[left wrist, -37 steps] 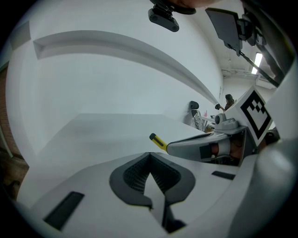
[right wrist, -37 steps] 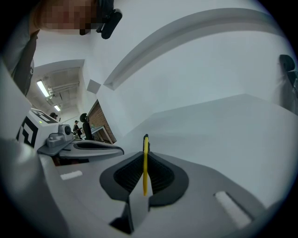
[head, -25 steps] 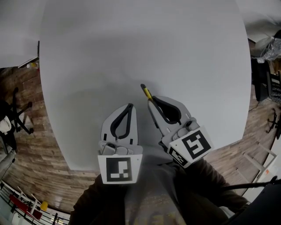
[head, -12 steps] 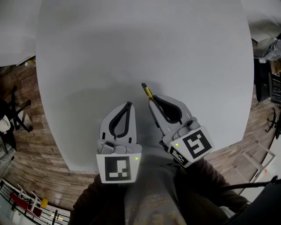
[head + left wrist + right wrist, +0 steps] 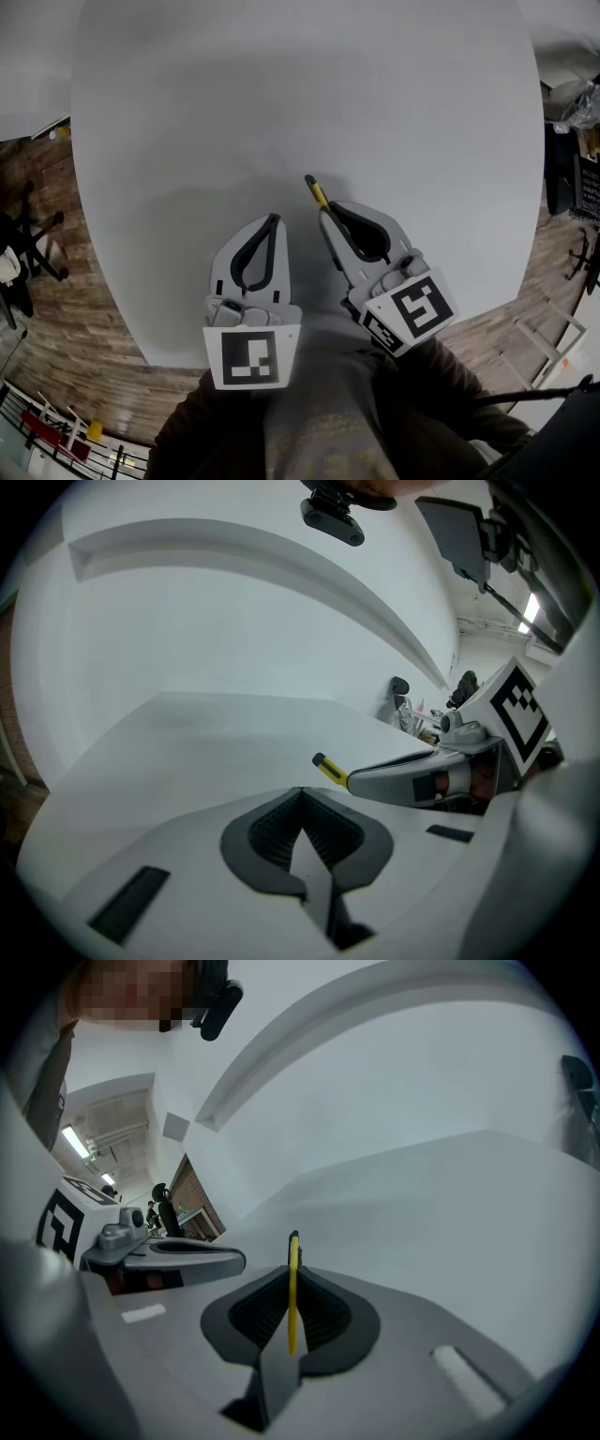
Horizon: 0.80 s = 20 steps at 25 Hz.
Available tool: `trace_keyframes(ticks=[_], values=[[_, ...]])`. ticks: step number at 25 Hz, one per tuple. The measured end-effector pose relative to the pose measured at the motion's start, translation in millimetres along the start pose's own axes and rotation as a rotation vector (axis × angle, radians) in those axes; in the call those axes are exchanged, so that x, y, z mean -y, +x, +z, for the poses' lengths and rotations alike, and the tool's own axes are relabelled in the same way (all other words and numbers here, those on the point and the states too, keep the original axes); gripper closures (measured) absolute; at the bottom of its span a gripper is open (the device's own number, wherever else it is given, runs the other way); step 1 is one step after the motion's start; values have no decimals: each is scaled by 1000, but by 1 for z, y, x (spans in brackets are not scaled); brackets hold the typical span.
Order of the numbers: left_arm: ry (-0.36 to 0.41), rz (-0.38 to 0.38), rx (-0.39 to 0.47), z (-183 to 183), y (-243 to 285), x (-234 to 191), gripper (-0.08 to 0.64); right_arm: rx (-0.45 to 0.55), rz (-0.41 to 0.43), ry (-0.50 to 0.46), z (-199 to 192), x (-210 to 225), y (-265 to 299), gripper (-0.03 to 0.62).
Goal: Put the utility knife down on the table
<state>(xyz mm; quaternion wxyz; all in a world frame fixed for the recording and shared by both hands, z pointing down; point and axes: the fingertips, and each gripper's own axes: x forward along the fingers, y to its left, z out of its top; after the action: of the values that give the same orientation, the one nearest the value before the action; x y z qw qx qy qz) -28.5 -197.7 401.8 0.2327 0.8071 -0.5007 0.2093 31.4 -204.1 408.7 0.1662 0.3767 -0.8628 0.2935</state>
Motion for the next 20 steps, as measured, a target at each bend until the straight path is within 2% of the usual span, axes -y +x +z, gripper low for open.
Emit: trace_keyframes(ticks=[20], values=[[-11, -6, -15, -5, 3, 1, 558, -18, -13, 12, -9, 4, 4, 565]])
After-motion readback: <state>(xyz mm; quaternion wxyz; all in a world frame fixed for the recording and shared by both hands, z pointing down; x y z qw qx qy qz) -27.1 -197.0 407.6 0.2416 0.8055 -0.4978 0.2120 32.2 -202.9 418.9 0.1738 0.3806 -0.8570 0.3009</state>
